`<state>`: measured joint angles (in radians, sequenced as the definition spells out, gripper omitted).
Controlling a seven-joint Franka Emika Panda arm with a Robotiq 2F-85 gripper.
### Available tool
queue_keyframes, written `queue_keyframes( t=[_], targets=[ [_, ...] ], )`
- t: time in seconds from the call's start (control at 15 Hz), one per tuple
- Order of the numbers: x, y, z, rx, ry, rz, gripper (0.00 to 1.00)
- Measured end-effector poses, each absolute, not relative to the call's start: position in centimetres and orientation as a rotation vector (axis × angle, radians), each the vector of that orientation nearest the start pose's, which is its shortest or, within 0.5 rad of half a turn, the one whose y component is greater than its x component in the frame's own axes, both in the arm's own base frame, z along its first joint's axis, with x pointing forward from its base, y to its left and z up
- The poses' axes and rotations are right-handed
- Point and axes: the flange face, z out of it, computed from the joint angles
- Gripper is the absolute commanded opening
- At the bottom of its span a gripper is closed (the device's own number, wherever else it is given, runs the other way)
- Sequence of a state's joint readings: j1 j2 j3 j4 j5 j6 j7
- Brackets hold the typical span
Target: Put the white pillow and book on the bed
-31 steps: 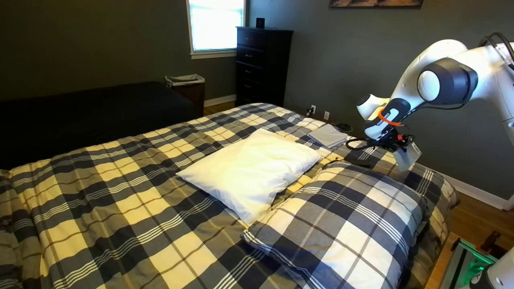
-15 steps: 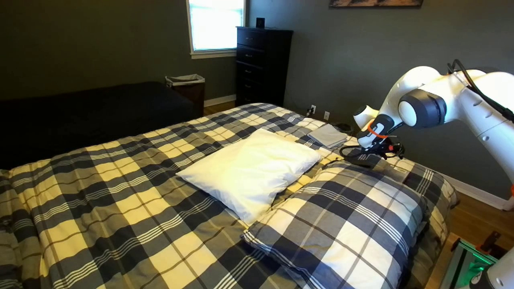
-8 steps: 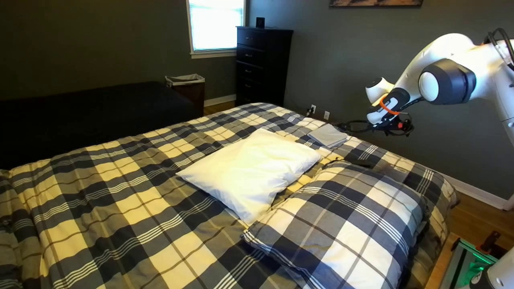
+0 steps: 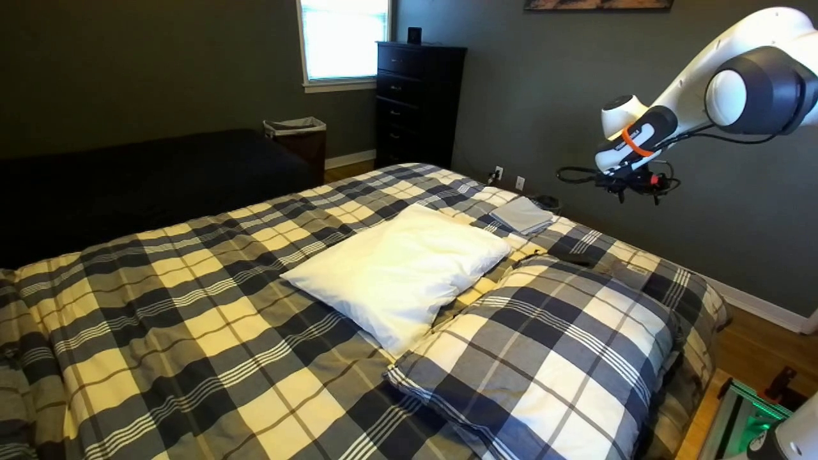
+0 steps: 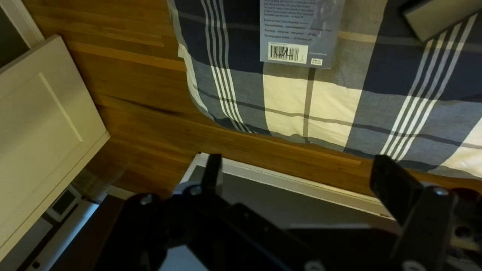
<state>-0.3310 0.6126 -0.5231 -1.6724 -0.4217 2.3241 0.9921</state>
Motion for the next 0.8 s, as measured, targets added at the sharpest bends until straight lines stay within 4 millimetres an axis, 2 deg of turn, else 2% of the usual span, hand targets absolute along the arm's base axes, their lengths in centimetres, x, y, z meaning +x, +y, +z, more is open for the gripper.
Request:
queue_keyframes(
  t=[0.47,0.8],
  targets=[
    [47.3,-46.1,31.6,2.024,-1.774,0.069,1.00],
    [47.5,-46.0,31.8,2.030,-1.772,0.073,1.00]
  ],
)
